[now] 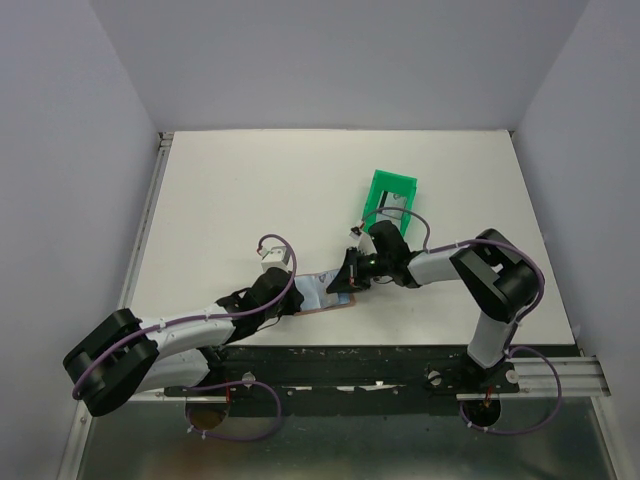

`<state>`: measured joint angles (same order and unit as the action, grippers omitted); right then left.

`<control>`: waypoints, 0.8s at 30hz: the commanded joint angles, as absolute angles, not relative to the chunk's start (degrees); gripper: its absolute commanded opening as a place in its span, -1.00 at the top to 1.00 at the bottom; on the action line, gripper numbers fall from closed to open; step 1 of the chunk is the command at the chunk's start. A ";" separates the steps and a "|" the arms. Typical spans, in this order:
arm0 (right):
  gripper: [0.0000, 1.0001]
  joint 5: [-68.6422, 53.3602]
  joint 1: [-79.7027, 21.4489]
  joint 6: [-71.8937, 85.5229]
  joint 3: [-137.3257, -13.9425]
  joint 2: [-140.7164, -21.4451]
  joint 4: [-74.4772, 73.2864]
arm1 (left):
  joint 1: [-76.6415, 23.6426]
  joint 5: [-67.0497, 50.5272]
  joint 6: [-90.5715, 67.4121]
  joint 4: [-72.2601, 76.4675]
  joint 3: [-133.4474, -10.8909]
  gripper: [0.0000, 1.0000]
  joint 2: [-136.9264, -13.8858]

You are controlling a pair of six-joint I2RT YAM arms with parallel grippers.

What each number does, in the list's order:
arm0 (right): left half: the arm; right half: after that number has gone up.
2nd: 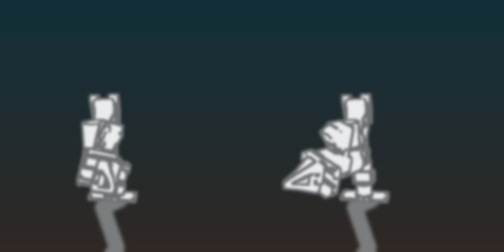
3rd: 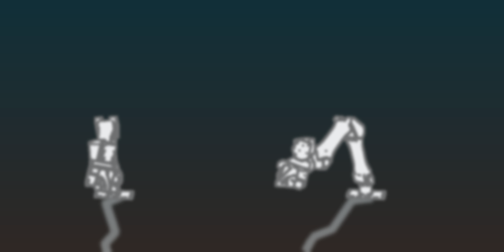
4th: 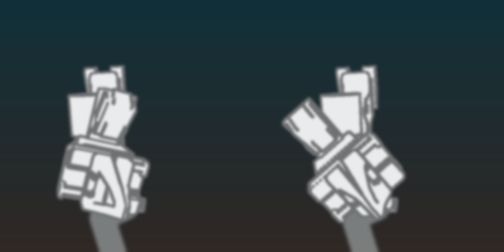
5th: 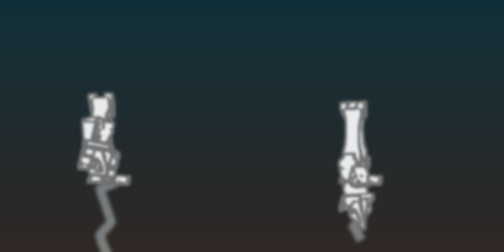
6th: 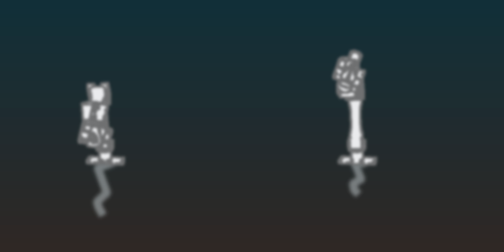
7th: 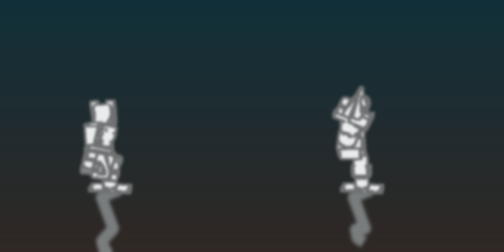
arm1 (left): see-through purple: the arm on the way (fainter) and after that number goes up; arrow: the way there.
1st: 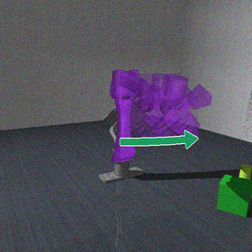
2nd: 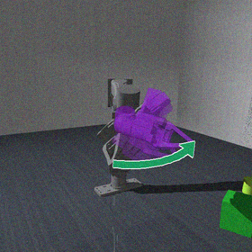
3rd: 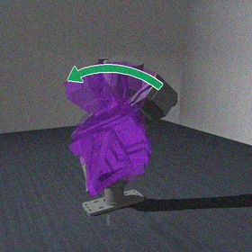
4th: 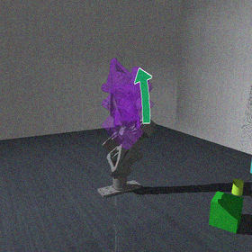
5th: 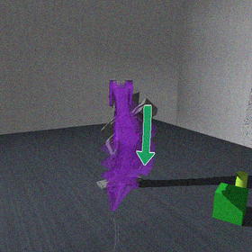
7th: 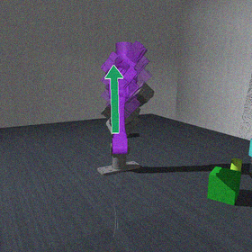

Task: Put the credit cards into the card holder
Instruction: Insert the credit card into the card holder.

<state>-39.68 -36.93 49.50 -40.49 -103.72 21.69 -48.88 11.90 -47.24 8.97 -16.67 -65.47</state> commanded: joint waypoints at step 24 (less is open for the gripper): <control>0.99 -39.46 -37.26 51.15 -42.54 -106.35 22.58 | -48.96 9.84 -50.45 5.63 -10.90 1.00 -63.55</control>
<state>-40.25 -37.04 51.03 -41.39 -105.36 22.65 -48.88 11.57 -49.45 12.08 -14.13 -64.12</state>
